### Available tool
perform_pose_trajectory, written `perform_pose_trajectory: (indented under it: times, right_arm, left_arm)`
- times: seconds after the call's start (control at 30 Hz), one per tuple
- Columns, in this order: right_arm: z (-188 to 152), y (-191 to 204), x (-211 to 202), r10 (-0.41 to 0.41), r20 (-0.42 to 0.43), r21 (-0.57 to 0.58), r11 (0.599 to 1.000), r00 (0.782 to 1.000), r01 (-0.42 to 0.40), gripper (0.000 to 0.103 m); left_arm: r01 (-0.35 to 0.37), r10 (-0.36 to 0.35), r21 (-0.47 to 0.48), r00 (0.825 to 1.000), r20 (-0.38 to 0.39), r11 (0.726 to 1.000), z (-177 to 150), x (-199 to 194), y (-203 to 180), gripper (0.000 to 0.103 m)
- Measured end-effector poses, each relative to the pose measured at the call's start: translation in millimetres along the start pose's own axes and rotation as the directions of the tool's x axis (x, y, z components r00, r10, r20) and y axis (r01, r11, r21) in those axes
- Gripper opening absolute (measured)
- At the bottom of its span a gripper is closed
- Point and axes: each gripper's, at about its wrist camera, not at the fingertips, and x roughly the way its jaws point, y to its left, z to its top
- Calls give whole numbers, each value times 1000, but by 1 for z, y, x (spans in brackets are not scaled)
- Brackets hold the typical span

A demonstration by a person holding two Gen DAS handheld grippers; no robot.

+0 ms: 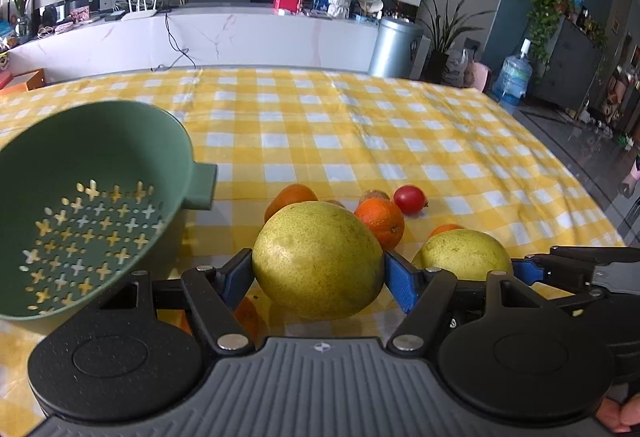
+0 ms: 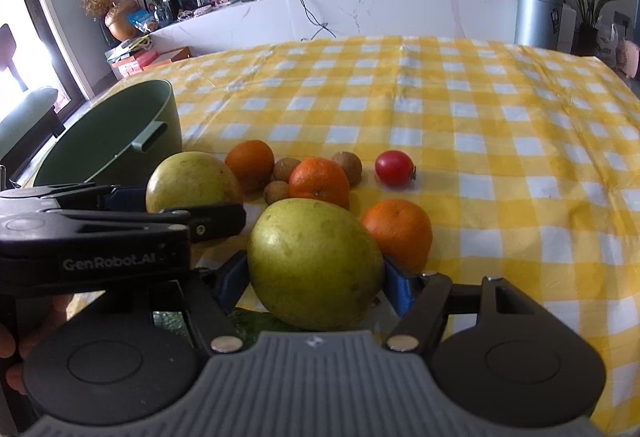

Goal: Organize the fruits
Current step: 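Grasp and lift the pomelos with both tools, carrying them over the green colander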

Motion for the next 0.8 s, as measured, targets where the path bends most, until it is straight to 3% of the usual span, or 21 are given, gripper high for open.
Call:
perform_pose_trajectory:
  times: [0.37,0.6,0.8]
  right_arm:
    - [18,19,-39,20,101,-41,999,995,-16,66]
    - [58,56,-45,103,140,-141,987,985,-83,66]
    - [89,96,-22,151,103,-271,955,983,-119,66]
  left_arm:
    - [8,-5,-29,996,90,1000,27,-61,11,80]
    - [-73,84,-90,989,126,993,49,-79,49,80]
    - [-183,196,-161,979,63,970,64,-71,90,80]
